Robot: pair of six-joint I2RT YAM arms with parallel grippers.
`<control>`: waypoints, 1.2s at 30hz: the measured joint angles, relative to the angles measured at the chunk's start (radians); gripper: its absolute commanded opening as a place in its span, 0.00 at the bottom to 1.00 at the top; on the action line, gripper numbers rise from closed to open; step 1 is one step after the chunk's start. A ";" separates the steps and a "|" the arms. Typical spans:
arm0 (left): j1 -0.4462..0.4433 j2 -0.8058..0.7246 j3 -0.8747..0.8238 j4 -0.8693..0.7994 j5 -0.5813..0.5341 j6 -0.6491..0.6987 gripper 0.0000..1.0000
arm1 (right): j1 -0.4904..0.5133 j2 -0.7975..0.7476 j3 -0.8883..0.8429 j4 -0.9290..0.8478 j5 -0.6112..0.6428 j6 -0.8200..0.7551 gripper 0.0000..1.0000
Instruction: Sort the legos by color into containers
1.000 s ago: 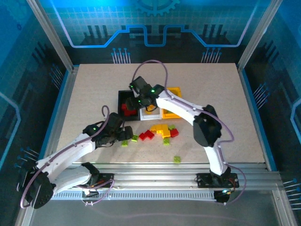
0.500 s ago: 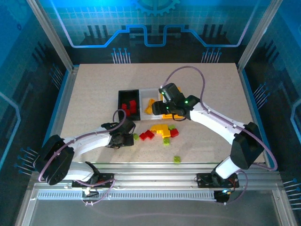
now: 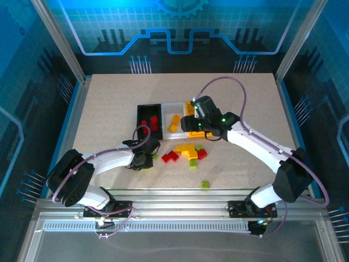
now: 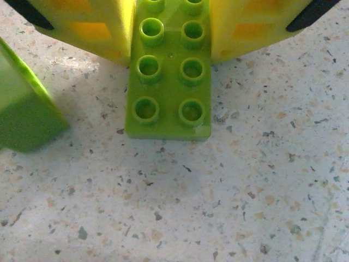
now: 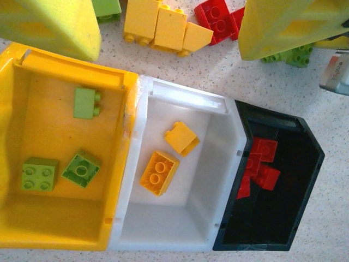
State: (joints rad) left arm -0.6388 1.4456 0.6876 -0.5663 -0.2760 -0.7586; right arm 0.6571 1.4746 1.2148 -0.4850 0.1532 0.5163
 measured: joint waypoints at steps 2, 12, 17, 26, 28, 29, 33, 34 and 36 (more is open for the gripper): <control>0.000 -0.006 -0.001 -0.003 0.000 0.001 0.27 | -0.004 -0.003 -0.008 0.000 0.000 0.001 0.68; -0.109 -0.072 0.264 -0.135 -0.033 0.047 0.28 | -0.076 -0.090 -0.102 0.007 0.000 0.027 0.68; -0.161 0.113 0.596 -0.101 -0.029 0.114 0.28 | -0.146 -0.181 -0.181 -0.003 0.004 0.040 0.68; -0.157 0.607 1.097 -0.065 0.017 0.212 0.28 | -0.219 -0.352 -0.281 -0.069 0.014 0.042 0.69; -0.151 0.690 1.194 -0.075 0.031 0.219 0.29 | -0.226 -0.380 -0.303 -0.085 0.015 0.042 0.69; -0.146 0.728 1.238 -0.081 0.039 0.219 0.31 | -0.227 -0.391 -0.312 -0.095 0.016 0.042 0.69; -0.130 0.812 1.346 -0.111 0.057 0.222 0.52 | -0.228 -0.415 -0.340 -0.109 0.010 0.041 0.70; -0.128 0.821 1.358 -0.115 0.061 0.222 0.58 | -0.229 -0.416 -0.348 -0.109 0.003 0.041 0.71; -0.124 0.826 1.366 -0.121 0.069 0.224 0.70 | -0.230 -0.414 -0.369 -0.109 -0.016 0.037 0.71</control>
State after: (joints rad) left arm -0.7628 2.2715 2.0541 -0.6876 -0.2070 -0.5343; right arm 0.4274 1.0611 0.8455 -0.5938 0.1371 0.5529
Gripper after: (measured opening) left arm 0.616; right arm 0.709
